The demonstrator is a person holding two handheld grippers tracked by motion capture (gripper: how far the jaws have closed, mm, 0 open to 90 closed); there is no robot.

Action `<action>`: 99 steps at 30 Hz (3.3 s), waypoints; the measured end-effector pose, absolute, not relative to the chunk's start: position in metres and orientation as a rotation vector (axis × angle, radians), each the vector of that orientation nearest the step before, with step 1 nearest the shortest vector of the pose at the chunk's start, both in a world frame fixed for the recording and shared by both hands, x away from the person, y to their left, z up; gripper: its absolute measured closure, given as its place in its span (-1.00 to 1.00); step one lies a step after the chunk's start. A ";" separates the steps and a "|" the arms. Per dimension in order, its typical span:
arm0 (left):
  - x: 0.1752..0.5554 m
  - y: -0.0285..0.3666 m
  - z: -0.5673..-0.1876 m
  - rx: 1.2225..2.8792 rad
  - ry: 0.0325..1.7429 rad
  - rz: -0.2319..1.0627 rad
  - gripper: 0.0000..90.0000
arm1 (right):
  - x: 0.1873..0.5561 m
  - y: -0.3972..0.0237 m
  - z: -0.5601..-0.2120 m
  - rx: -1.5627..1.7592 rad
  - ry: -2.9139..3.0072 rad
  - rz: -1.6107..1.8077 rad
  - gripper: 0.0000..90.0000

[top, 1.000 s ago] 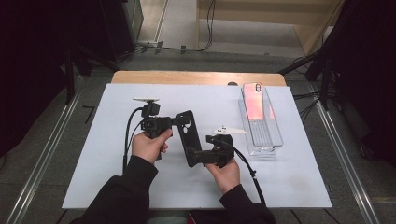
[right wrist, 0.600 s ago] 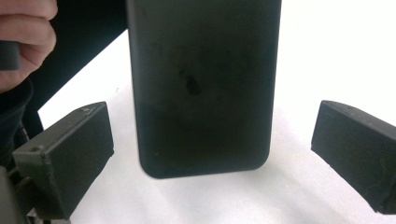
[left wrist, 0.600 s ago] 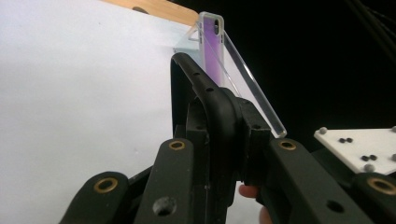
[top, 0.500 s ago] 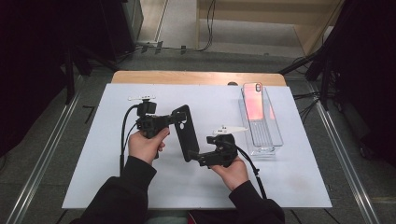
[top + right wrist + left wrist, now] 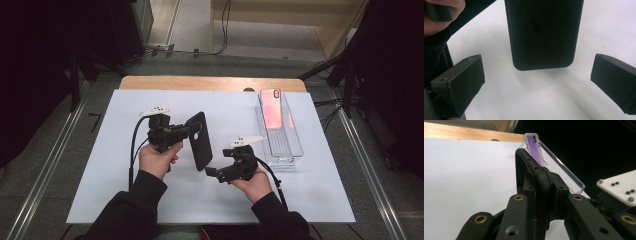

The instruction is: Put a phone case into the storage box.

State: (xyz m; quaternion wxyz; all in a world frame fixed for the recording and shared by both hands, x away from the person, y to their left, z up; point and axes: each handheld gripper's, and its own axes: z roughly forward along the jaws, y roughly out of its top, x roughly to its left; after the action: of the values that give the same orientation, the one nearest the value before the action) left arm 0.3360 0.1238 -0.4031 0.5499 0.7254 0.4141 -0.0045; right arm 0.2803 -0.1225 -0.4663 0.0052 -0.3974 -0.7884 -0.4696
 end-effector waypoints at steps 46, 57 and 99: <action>0.295 0.103 -0.409 1.759 0.962 -0.084 0.75 | 0.289 -0.106 -0.439 -1.237 -2.473 -1.562 -1.00; 0.292 0.100 -0.411 1.763 0.956 -0.101 0.74 | 0.288 -0.108 -0.440 -1.259 -2.456 -1.583 -0.76; 0.293 0.135 -0.416 1.959 0.900 -0.205 -0.25 | 0.303 -0.139 -0.440 -1.359 -2.508 -1.533 -0.74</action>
State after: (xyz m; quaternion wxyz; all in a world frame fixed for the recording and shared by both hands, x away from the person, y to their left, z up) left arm 0.2934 0.1353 -0.4155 0.4691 0.7990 0.3669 -0.0835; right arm 0.3034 -0.1390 -0.4403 -0.0485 -0.4192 -0.7735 -0.4729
